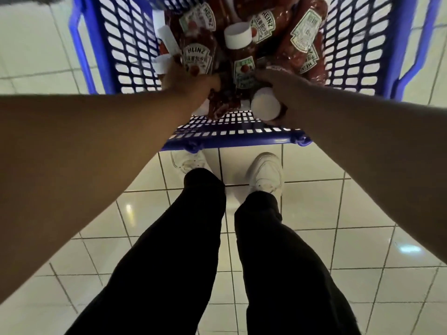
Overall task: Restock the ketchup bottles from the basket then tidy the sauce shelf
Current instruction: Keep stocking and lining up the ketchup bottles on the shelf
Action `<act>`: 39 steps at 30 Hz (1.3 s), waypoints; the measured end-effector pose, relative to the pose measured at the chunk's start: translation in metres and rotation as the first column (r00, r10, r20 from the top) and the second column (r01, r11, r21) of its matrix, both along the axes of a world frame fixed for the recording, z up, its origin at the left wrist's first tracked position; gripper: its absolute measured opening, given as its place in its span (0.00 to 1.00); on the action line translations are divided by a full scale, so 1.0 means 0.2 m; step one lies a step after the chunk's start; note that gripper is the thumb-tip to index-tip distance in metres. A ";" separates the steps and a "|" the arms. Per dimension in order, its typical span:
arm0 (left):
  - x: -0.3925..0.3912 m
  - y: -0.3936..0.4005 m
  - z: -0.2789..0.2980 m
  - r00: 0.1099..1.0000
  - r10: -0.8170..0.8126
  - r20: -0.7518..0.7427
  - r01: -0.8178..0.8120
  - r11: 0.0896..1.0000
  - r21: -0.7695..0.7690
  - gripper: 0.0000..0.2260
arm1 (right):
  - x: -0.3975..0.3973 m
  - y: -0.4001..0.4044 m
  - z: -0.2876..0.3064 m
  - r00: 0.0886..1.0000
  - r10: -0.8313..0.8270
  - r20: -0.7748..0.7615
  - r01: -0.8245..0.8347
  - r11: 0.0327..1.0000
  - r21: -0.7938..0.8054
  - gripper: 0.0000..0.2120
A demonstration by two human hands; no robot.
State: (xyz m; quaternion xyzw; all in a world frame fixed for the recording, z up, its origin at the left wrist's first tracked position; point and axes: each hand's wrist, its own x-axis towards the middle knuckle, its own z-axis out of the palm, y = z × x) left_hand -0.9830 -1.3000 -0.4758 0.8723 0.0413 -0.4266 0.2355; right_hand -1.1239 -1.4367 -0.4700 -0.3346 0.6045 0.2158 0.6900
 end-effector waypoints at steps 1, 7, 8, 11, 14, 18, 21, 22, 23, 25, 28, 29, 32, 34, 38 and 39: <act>-0.01 0.02 0.08 0.998 0.055 -0.021 -0.055 0.998 0.004 0.31 | -0.01 0.00 0.07 0.998 -0.053 0.016 0.053 0.999 0.011 0.21; -0.12 0.16 0.75 0.978 0.166 -0.127 -0.182 0.975 -0.124 0.18 | -0.12 0.01 0.71 0.937 -0.246 0.249 0.236 0.969 0.067 0.19; -0.14 0.17 0.89 0.974 0.173 -0.145 -0.195 0.969 -0.153 0.17 | -0.13 0.02 0.85 0.924 -0.250 0.289 0.240 0.968 0.071 0.18; -0.20 0.18 1.35 0.943 0.182 -0.280 -0.256 0.932 -0.257 0.22 | -0.16 0.05 1.29 0.907 -0.223 0.357 0.234 0.972 0.014 0.25; -0.23 0.17 1.82 0.910 0.159 -0.383 -0.316 0.864 -0.392 0.19 | -0.19 0.07 1.70 0.900 -0.134 0.415 0.180 0.981 -0.076 0.23; -0.23 0.17 2.39 0.902 0.064 -0.426 -0.316 0.771 -0.552 0.22 | -0.20 0.05 2.25 0.833 -0.013 0.554 0.126 0.978 -0.166 0.26; -0.21 0.15 2.77 0.927 -0.003 -0.375 -0.257 0.724 -0.640 0.24 | -0.19 0.03 2.65 0.788 0.046 0.614 0.124 0.965 -0.232 0.27; -0.20 0.14 2.88 0.939 -0.004 -0.345 -0.240 0.711 -0.661 0.24 | -0.18 0.03 2.77 0.778 0.065 0.625 0.131 0.956 -0.262 0.26; -0.18 0.12 2.99 0.951 0.004 -0.310 -0.226 0.695 -0.682 0.22 | -0.18 0.02 2.88 0.765 0.082 0.639 0.138 0.948 -0.287 0.24; -0.14 0.10 3.22 0.968 0.015 -0.251 -0.199 0.658 -0.726 0.20 | -0.16 0.01 3.11 0.742 0.112 0.661 0.168 0.924 -0.345 0.27; -0.09 0.07 3.54 0.983 0.025 -0.182 -0.162 0.580 -0.798 0.24 | -0.12 -0.02 3.42 0.689 0.173 0.703 0.194 0.892 -0.409 0.32; -0.08 0.07 3.63 0.986 0.021 -0.168 -0.152 0.544 -0.825 0.21 | -0.10 -0.03 3.52 0.671 0.183 0.719 0.201 0.888 -0.413 0.33; -0.04 0.06 3.90 0.992 0.006 -0.125 -0.116 0.418 -0.901 0.16 | -0.03 -0.04 3.79 0.608 0.204 0.767 0.217 0.887 -0.408 0.28; -0.01 0.05 4.08 0.993 -0.012 -0.115 -0.104 0.342 -0.934 0.17 | 0.04 -0.03 3.96 0.552 0.221 0.804 0.232 0.885 -0.403 0.25; 0.09 0.03 4.36 0.991 -0.002 -0.133 -0.129 0.250 -0.960 0.19 | 0.19 -0.01 4.26 0.452 0.294 0.842 0.298 0.840 -0.453 0.21; 0.13 0.03 4.41 0.990 0.005 -0.137 -0.135 0.230 -0.964 0.19 | 0.23 -0.01 4.32 0.449 0.309 0.838 0.310 0.826 -0.470 0.22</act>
